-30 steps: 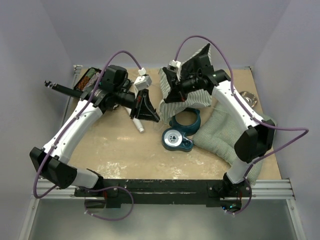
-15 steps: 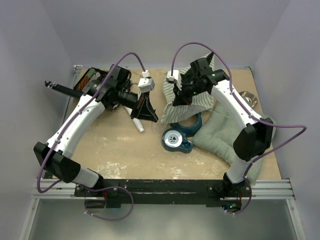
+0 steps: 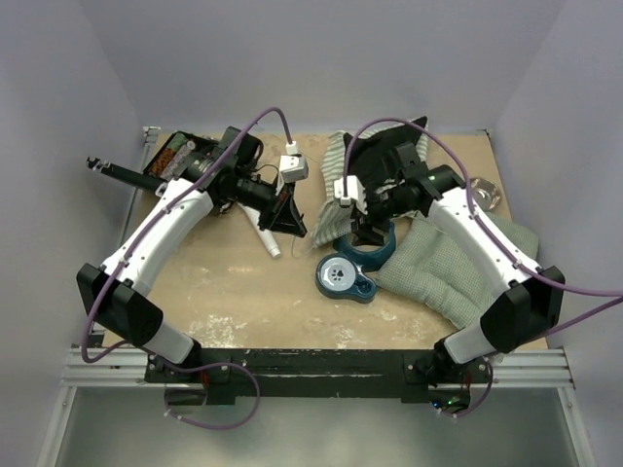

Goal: Set up the pet tent

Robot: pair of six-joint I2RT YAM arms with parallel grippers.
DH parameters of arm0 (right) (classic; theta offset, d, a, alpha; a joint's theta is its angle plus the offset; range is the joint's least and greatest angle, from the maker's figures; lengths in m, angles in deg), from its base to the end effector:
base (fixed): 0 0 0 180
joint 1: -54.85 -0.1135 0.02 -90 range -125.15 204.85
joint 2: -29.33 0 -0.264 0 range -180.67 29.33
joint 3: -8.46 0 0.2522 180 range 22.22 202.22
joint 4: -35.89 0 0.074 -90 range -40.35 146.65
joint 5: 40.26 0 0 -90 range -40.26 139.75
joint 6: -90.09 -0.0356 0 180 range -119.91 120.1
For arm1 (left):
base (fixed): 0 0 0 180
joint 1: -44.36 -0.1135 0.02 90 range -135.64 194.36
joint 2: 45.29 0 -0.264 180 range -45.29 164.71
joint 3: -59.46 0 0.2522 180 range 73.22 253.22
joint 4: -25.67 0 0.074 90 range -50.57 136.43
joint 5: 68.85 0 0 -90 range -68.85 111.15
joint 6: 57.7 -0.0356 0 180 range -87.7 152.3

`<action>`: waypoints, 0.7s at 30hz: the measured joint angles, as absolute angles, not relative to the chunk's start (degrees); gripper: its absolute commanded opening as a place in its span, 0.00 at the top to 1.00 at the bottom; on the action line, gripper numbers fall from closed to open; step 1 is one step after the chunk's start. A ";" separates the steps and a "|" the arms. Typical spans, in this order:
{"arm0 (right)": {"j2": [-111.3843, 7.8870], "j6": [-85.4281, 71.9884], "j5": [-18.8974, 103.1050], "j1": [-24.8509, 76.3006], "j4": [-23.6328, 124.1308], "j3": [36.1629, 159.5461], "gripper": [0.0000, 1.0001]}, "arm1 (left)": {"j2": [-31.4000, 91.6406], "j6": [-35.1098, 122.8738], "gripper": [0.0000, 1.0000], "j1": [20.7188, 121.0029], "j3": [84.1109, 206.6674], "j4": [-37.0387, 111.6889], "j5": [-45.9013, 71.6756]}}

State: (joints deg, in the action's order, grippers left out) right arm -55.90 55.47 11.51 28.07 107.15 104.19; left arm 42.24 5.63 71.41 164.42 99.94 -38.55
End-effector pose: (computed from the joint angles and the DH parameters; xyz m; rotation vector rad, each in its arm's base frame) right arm 0.2542 0.1530 0.3336 -1.7520 1.6774 0.6556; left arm 0.2528 -0.1636 0.3758 1.3705 1.8483 -1.3038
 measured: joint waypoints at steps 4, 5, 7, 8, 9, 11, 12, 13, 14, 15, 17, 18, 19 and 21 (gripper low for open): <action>-55.90 57.65 11.18 32.31 106.84 108.65 0.16 | 43.38 4.90 1.00 71.50 164.86 100.68 -38.27; -55.90 57.87 11.11 33.03 106.12 110.07 0.14 | 43.49 4.60 1.00 71.56 164.94 100.77 -38.18; -55.90 57.98 10.63 33.53 103.56 112.22 0.09 | 43.49 4.18 1.00 71.72 164.96 100.92 -38.12; -55.90 57.92 10.06 33.49 101.92 112.70 0.08 | 43.49 4.12 1.00 71.80 164.96 100.97 -38.05; -55.96 58.03 9.60 33.38 100.63 112.94 0.07 | 43.49 4.05 1.00 71.91 164.96 101.01 -37.96; -56.88 59.01 8.64 33.20 99.48 113.64 0.05 | 43.49 3.99 1.00 72.11 164.96 101.03 -37.94; -58.35 60.37 7.92 33.12 99.52 114.64 0.05 | 43.46 3.99 1.00 72.17 164.96 101.03 -37.94; -60.14 61.50 7.55 33.07 99.65 115.93 0.02 | 43.46 3.99 1.00 72.20 164.96 101.03 -37.92; -61.89 62.49 7.18 33.03 99.67 117.02 0.02 | 43.46 3.99 1.00 72.20 164.96 101.05 -37.81; -64.36 63.64 6.85 33.01 100.04 118.62 0.02 | 43.46 3.96 1.00 72.20 164.96 101.03 -37.70; -69.43 65.68 6.74 33.03 100.57 121.35 0.02 | 43.46 3.96 1.00 72.20 164.96 101.05 -37.50; -71.70 66.70 6.78 33.03 100.79 122.14 0.02 | 43.46 3.94 1.00 72.20 164.96 101.05 -37.46; -73.84 67.82 6.81 33.03 101.09 122.60 0.02 | 43.46 3.96 1.00 72.20 164.96 101.05 -37.33; -77.41 69.87 6.81 33.03 101.99 122.62 0.03 | 43.44 3.96 1.00 72.20 164.96 101.01 -37.24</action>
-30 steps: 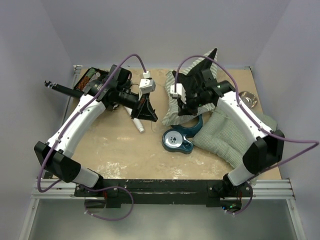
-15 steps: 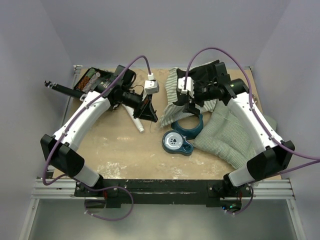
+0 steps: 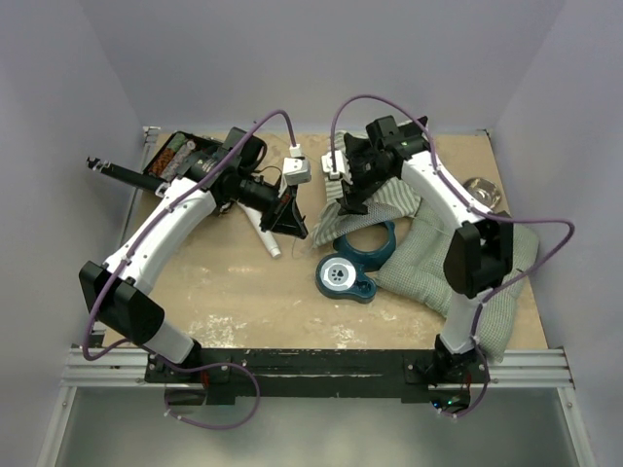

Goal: Set up the pet tent

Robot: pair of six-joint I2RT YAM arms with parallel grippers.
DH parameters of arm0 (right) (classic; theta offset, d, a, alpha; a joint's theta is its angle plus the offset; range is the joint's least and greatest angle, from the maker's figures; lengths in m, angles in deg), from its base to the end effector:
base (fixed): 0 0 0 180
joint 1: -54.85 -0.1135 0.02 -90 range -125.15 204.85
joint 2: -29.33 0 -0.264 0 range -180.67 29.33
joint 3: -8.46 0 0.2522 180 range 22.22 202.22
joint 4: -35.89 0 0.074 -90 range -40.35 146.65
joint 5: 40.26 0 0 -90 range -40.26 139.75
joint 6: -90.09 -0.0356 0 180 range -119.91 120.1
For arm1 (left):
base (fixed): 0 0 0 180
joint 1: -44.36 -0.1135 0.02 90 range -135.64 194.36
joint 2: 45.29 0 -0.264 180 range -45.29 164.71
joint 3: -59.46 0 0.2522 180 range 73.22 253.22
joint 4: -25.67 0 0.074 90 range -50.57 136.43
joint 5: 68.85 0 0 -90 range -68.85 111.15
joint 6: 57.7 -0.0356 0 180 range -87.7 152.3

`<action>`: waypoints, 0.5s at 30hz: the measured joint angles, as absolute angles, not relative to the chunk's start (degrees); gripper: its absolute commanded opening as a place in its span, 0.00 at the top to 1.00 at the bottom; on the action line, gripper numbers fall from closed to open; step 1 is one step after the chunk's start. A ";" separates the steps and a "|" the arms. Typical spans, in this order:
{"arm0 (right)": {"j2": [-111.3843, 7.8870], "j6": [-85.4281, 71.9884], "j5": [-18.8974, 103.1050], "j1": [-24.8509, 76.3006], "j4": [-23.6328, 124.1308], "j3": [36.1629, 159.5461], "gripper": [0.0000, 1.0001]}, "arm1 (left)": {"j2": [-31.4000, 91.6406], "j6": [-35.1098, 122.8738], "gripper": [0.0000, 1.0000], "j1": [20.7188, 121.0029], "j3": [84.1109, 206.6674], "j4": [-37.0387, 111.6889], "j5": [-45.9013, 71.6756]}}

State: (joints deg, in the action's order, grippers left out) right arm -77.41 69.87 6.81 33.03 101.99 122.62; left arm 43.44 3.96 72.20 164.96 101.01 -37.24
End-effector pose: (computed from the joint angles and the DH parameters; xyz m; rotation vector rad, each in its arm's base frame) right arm 0.3606 0.1705 0.3134 -1.8226 1.4193 0.5633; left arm 0.2546 -0.1688 0.3711 1.4030 1.8602 -1.2833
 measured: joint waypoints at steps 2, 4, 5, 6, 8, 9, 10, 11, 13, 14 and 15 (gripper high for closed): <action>-80.29 71.45 6.78 33.05 102.93 122.62 0.05 | 43.44 3.96 1.00 72.20 164.94 100.99 -37.13; -82.17 72.71 6.78 33.05 103.56 122.60 0.07 | 43.44 3.99 1.00 72.20 164.94 100.88 -37.13; -82.83 73.22 6.81 33.05 103.91 122.58 0.09 | 43.44 3.99 1.00 72.22 164.94 100.81 -37.13; -83.26 73.68 6.78 33.05 104.13 122.45 0.10 | 43.44 4.01 1.00 72.22 164.94 100.75 -37.13; -83.61 74.14 6.78 33.05 104.20 121.94 0.14 | 43.44 4.03 1.00 72.22 164.94 100.75 -37.13; -83.64 74.14 6.76 33.05 103.98 121.59 0.24 | 43.44 4.01 1.00 72.22 164.94 100.70 -37.13; -83.64 74.14 6.72 33.05 103.85 121.33 0.35 | 43.44 4.03 1.00 72.22 164.94 100.68 -37.13; -83.70 74.22 6.70 33.05 103.59 121.20 0.45 | 43.44 4.05 1.00 72.22 164.92 100.60 -37.13; -84.05 74.00 6.54 33.05 102.95 121.20 0.67 | 43.44 4.14 1.00 72.22 164.79 100.40 -37.15; -84.36 73.65 6.37 33.05 102.58 121.20 0.76 | 43.44 4.16 1.00 72.22 164.59 100.29 -37.15; -84.71 73.35 6.13 33.05 102.16 121.20 0.87 | 43.44 4.21 1.00 72.22 164.31 100.25 -37.18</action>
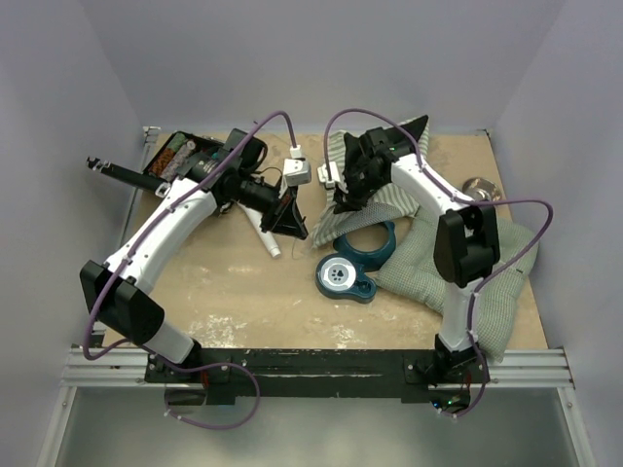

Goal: Set up the pet tent

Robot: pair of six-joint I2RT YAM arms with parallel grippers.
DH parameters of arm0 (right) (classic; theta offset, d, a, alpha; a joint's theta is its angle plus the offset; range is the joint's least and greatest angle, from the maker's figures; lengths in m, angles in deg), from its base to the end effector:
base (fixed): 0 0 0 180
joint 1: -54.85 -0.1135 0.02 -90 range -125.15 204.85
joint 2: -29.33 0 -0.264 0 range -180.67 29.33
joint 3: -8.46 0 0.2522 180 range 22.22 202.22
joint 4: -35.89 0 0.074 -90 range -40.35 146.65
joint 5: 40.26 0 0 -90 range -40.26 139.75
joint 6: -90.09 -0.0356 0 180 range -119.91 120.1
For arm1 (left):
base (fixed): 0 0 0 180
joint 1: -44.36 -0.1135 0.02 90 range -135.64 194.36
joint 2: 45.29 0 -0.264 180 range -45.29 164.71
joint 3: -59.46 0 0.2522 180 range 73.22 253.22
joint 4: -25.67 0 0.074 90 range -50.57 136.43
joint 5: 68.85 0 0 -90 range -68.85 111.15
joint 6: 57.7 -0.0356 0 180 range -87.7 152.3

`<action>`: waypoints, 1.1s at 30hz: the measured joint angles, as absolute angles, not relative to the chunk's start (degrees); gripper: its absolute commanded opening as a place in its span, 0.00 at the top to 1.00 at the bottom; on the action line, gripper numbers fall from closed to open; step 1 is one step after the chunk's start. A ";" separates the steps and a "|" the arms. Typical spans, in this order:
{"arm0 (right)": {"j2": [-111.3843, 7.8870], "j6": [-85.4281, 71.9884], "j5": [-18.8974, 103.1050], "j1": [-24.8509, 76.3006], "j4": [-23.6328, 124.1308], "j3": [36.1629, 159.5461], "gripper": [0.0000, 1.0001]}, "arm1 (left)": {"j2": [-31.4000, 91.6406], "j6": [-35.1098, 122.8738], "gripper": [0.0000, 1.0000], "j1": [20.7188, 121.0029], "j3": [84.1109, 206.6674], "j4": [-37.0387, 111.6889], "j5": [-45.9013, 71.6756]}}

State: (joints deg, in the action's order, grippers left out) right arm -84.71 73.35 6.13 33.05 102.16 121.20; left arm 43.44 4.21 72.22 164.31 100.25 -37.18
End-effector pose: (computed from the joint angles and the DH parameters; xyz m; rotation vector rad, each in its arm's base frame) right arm 0.3788 0.1779 0.2567 -1.8931 1.4756 0.6564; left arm 0.2554 -0.1693 0.3685 1.4003 1.8628 -1.2834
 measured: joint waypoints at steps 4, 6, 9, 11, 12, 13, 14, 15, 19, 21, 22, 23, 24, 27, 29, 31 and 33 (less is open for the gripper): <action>-85.56 71.29 4.71 33.07 100.46 120.61 1.00 | 43.46 5.12 1.00 72.22 162.36 99.22 -37.48; -85.10 70.09 3.27 33.07 99.39 119.71 1.00 | 43.46 6.35 1.00 72.22 161.12 98.04 -38.01; -83.29 67.80 0.60 33.07 97.71 117.72 1.00 | 43.64 9.12 1.00 72.24 158.76 95.37 -39.30; -80.97 66.05 -1.19 33.07 96.77 116.17 1.00 | 43.79 11.05 1.00 72.26 156.77 93.12 -40.30; -79.88 65.28 -1.70 33.07 96.50 115.54 1.00 | 43.84 12.12 1.00 72.26 155.72 91.79 -40.67; -79.00 64.74 -2.20 33.07 96.37 115.01 1.00 | 43.86 13.21 1.00 72.26 154.56 90.34 -41.20; -78.11 64.04 -2.48 33.07 96.29 114.40 1.00 | 43.95 13.95 1.00 72.26 153.69 89.21 -41.74; -77.52 63.38 -2.66 33.07 96.26 113.92 1.00 | 44.08 14.74 1.00 72.24 152.97 88.29 -42.23; -76.99 60.30 -3.55 33.25 95.32 112.06 1.00 | 45.67 16.79 1.00 72.17 152.05 85.89 -43.84; -76.88 58.14 -4.10 33.29 94.25 110.77 1.00 | 47.11 17.49 1.00 72.11 152.09 85.06 -44.76; -76.73 57.31 -4.21 33.29 93.97 110.31 1.00 | 47.88 18.00 1.00 72.11 152.09 84.79 -45.15; -76.38 56.21 -4.38 33.29 93.55 109.77 1.00 | 48.58 18.46 1.00 72.11 152.09 84.57 -45.66; -75.96 55.03 -4.43 33.29 93.18 109.27 1.00 | 49.15 19.02 1.00 72.11 152.07 84.22 -46.23; -73.60 49.90 -4.41 33.36 89.90 106.45 1.00 | 49.63 20.44 1.00 72.11 151.39 82.06 -48.06; -71.33 44.19 -4.41 33.49 85.38 103.28 1.00 | 49.39 21.28 1.00 72.11 150.34 80.31 -49.44; -68.55 36.26 -4.36 33.57 79.43 99.43 1.00 | 49.30 22.28 1.00 72.11 149.36 79.00 -50.55; -65.95 28.87 -4.25 33.62 73.86 96.22 1.00 | 49.52 22.74 1.00 72.09 149.60 79.04 -51.67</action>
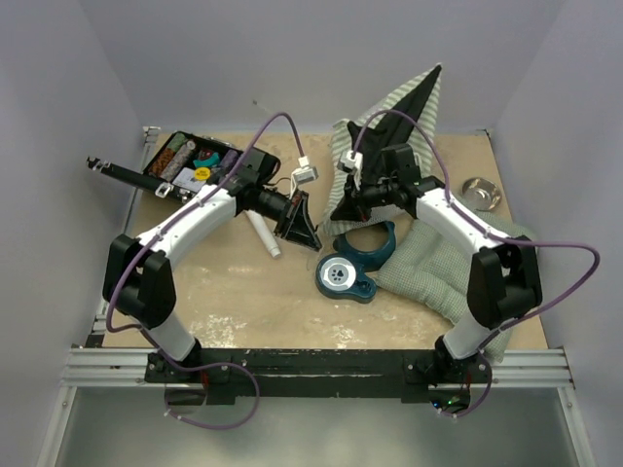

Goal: Set up the pet tent

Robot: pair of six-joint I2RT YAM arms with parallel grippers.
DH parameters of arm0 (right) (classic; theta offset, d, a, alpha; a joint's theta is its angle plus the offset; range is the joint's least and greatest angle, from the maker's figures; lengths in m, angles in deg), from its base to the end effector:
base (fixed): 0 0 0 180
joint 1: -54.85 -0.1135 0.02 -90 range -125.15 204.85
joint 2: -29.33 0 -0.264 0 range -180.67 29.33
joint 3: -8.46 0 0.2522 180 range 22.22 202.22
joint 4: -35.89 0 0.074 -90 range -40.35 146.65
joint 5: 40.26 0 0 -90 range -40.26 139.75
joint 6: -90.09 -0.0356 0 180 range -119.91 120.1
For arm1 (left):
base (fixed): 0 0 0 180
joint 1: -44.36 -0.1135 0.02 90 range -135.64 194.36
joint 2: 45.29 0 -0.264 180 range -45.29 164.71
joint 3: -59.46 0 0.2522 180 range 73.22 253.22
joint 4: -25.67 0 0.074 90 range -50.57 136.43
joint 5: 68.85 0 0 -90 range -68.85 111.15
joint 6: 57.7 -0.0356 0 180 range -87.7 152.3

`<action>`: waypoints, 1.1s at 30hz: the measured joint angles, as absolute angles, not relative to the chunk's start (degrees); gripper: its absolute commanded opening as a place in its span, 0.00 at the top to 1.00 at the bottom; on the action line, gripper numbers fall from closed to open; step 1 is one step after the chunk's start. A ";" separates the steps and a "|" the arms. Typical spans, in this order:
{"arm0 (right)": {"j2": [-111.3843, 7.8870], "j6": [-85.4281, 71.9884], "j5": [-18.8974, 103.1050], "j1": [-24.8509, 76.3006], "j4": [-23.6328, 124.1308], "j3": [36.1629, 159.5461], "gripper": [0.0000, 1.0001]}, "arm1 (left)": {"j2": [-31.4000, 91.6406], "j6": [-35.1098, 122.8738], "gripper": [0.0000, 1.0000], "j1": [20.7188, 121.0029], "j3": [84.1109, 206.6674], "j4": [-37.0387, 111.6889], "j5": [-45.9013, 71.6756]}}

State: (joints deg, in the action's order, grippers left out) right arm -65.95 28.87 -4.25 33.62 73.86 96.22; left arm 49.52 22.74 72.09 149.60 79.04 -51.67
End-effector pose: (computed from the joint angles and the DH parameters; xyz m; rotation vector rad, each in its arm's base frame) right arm 0.3260 0.1575 0.2757 -1.2975 1.7357 1.0212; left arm 0.2836 -0.1875 0.2843 1.1694 1.9797 -1.7401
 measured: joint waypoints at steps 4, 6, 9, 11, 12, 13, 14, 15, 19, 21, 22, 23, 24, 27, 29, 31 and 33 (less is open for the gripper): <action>-61.73 16.04 -3.97 33.68 64.99 93.51 1.00 | 50.37 22.48 1.00 71.45 156.48 82.41 -53.48; -60.29 12.24 -4.01 33.64 62.34 93.48 1.00 | 49.80 22.61 1.00 70.88 161.25 83.22 -53.66; -58.85 8.19 -5.76 33.18 59.65 93.48 1.00 | 47.07 23.26 1.00 69.77 166.95 82.50 -52.78; -57.45 5.29 -7.90 31.87 57.05 93.51 1.00 | 45.58 23.46 1.00 69.14 168.75 81.93 -51.12; -56.69 3.84 -9.02 30.89 56.02 93.57 1.00 | 45.21 23.94 1.00 68.85 169.27 81.78 -50.71; -56.12 2.60 -10.11 29.73 54.95 93.86 1.00 | 45.06 24.49 1.00 68.63 169.47 81.80 -50.27; -55.75 1.42 -10.92 28.53 54.21 94.53 1.00 | 45.10 25.34 1.00 68.46 169.47 81.75 -49.94; -55.66 0.43 -11.77 27.50 53.53 95.45 1.00 | 45.37 26.15 1.00 68.35 169.47 81.75 -49.50; -55.61 -4.18 -13.45 25.95 50.76 96.98 1.00 | 46.28 27.24 1.00 68.31 169.51 83.79 -48.76; -55.61 -7.41 -13.89 25.95 49.01 97.00 1.00 | 46.39 26.48 1.00 68.26 169.18 85.47 -49.13; -55.61 -9.69 -13.94 26.03 47.41 97.00 1.00 | 46.24 25.71 1.00 68.20 168.46 86.04 -49.64; -55.61 -11.85 -13.96 26.03 45.80 97.00 1.00 | 45.89 25.19 1.00 68.09 167.26 86.30 -50.40; -55.61 -14.12 -13.96 26.03 44.11 96.94 1.00 | 45.17 24.55 1.00 67.98 165.36 86.45 -51.30; -55.68 -20.24 -14.35 26.10 40.18 96.70 1.00 | 42.59 23.29 1.00 67.74 160.64 85.78 -52.56; -55.70 -24.02 -14.90 26.12 36.99 96.33 1.00 | 40.62 22.43 1.00 67.58 157.84 85.49 -52.76; -55.70 -26.98 -15.84 26.12 34.15 96.00 1.00 | 39.29 22.08 1.00 67.19 155.83 85.30 -53.31; -55.70 -28.96 -16.36 26.10 32.20 95.80 1.00 | 38.55 22.02 1.00 66.54 154.19 85.30 -54.01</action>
